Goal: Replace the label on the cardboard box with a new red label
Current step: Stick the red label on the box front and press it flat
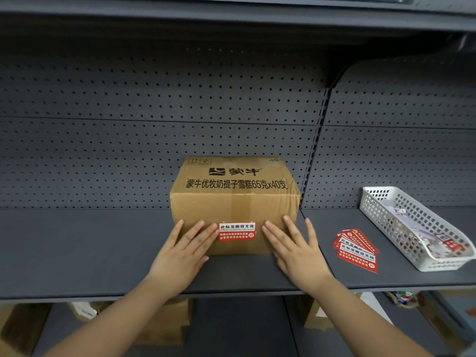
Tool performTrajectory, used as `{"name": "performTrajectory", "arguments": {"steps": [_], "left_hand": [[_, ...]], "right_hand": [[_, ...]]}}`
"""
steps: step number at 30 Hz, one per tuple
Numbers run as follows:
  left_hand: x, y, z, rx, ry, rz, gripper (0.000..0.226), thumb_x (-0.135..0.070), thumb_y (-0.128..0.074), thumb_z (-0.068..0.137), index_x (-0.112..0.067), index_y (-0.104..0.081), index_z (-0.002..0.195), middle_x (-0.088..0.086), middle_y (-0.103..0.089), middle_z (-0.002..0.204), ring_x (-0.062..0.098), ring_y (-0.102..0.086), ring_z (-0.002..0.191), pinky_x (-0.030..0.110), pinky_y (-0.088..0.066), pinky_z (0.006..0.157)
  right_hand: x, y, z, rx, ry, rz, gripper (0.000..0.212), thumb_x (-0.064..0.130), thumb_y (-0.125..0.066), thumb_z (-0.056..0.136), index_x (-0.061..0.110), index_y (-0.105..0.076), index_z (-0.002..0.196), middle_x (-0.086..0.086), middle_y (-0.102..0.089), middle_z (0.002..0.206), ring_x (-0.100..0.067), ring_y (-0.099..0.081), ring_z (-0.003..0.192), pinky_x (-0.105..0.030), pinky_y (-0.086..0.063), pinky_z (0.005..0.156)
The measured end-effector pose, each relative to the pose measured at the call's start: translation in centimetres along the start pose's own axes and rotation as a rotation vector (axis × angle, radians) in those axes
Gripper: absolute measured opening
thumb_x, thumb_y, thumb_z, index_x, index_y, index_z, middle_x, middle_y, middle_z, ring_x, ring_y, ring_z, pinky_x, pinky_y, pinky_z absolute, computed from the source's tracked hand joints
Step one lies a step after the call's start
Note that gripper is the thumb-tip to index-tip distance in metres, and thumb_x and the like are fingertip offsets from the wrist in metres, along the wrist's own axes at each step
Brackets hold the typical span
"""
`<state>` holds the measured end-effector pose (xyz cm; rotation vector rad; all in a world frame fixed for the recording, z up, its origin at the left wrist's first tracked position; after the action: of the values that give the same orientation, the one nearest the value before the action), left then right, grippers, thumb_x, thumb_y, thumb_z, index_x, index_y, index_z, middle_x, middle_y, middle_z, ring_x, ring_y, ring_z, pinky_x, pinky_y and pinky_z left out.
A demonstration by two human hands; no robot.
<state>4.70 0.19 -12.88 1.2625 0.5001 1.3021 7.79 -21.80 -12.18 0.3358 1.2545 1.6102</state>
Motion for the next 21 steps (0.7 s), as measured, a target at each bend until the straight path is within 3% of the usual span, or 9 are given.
{"name": "performTrajectory", "arguments": {"steps": [5, 9, 11, 16, 21], "left_hand": [[-2.8, -0.4, -0.5, 0.08, -0.094, -0.042, 0.064, -0.044, -0.023, 0.094, -0.014, -0.011, 0.15, 0.005, -0.015, 0.158, 0.018, 0.008, 0.146, 0.052, 0.002, 0.116], [-4.8, -0.9, 0.8, 0.12, -0.12, 0.041, 0.067, -0.051, -0.01, 0.096, -0.016, 0.015, 0.148, 0.001, 0.014, 0.159, 0.017, 0.027, 0.142, 0.048, 0.027, 0.11], [-4.2, -0.7, 0.7, 0.122, -0.126, 0.058, 0.067, -0.053, -0.008, 0.095, -0.018, 0.018, 0.146, -0.002, 0.018, 0.157, 0.016, 0.026, 0.141, 0.048, 0.028, 0.108], [-1.5, -1.2, -1.2, 0.196, -0.165, 0.096, 0.065, -0.051, -0.007, 0.096, -0.02, 0.019, 0.146, -0.006, 0.022, 0.155, 0.016, 0.026, 0.139, 0.045, 0.035, 0.104], [-2.9, 0.5, -1.2, 0.162, -0.204, 0.055, 0.065, -0.052, -0.008, 0.096, -0.019, 0.011, 0.149, -0.003, 0.018, 0.156, 0.018, 0.021, 0.142, 0.048, 0.027, 0.11]], "right_hand": [[3.3, 0.4, 0.3, 0.015, 0.065, 0.049, 0.075, 0.038, -0.053, 0.087, 0.021, -0.015, 0.15, 0.005, -0.017, 0.158, -0.023, -0.003, 0.146, -0.062, -0.005, 0.112], [6.6, -0.9, 1.4, 0.081, 0.177, -0.006, 0.08, 0.037, -0.058, 0.084, 0.017, -0.017, 0.149, 0.003, -0.007, 0.159, -0.022, 0.015, 0.146, -0.062, 0.013, 0.112], [5.6, -1.4, 1.3, 0.117, 0.157, -0.029, 0.082, 0.035, -0.059, 0.083, 0.019, -0.014, 0.15, 0.005, -0.006, 0.159, -0.023, 0.013, 0.146, -0.062, 0.015, 0.111], [1.7, -1.6, -0.6, 0.136, 0.126, -0.063, 0.084, 0.028, -0.061, 0.082, 0.021, -0.014, 0.15, 0.007, -0.008, 0.157, -0.023, -0.003, 0.145, -0.063, 0.009, 0.113], [4.1, -0.7, -0.6, 0.097, 0.214, -0.025, 0.083, 0.033, -0.063, 0.08, 0.018, -0.019, 0.149, 0.003, -0.012, 0.156, -0.023, -0.009, 0.144, -0.062, -0.006, 0.112]]}}
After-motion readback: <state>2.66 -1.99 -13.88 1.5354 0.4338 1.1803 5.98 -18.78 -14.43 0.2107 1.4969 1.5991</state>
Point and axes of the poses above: each hand's wrist, its own z-axis towards the middle knuckle, its own y-axis out of the back of the hand, x = y × z, the point moved 9 cm from there along z, towards the middle knuckle
